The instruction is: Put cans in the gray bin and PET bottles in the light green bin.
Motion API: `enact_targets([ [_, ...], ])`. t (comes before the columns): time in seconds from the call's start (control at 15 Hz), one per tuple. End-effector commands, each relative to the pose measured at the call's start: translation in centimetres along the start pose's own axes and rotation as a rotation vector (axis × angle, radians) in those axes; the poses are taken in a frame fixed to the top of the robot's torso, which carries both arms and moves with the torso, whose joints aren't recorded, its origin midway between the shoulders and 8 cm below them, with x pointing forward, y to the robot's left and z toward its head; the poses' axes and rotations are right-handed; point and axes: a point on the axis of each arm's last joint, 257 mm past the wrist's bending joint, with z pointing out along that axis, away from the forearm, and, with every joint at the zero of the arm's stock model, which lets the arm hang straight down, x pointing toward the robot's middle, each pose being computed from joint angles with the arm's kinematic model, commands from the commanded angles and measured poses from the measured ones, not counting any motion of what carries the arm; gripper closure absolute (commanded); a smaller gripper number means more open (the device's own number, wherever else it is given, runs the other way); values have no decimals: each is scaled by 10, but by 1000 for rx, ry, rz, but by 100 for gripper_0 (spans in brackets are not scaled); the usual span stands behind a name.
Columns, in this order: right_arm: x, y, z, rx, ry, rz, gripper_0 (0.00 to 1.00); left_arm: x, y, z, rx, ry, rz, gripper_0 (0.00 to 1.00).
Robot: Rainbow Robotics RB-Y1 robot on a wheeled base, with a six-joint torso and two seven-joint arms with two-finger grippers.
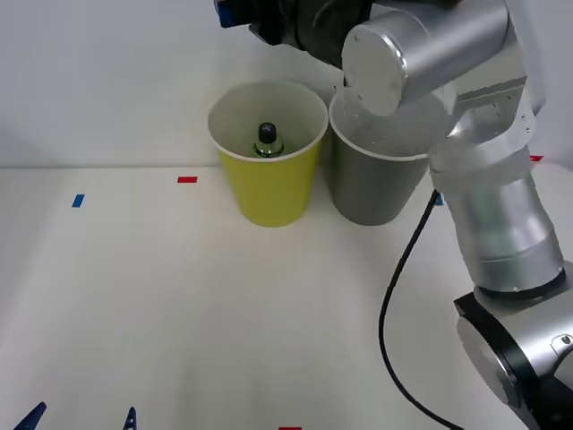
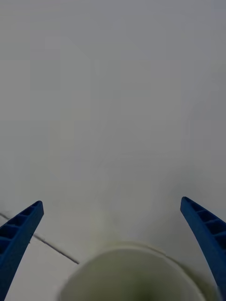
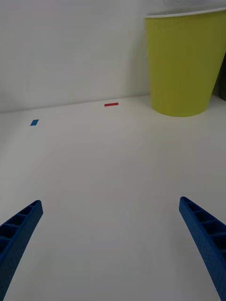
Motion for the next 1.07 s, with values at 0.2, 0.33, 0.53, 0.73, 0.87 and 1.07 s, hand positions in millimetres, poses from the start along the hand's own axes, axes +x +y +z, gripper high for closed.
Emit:
enact_targets([
  [0.2,-6,-27,-76,47,-109,25,0,0,0,0,0,0,0,0],
  [0.33,-3,-33,-105,76,-144,6,0,0,0,0,0,0,0,0],
  [0.53,1,-43,-141,126,-182,-9,0,0,0,0,0,0,0,0],
  [0.73,13,-52,-173,190,-204,-20,0,0,0,0,0,0,0,0],
  [0.87,26,-59,-199,235,-212,-32,0,0,0,0,0,0,0,0],
  [1.07,71,-83,-215,285,-168,-23,0,0,0,0,0,0,0,0],
])
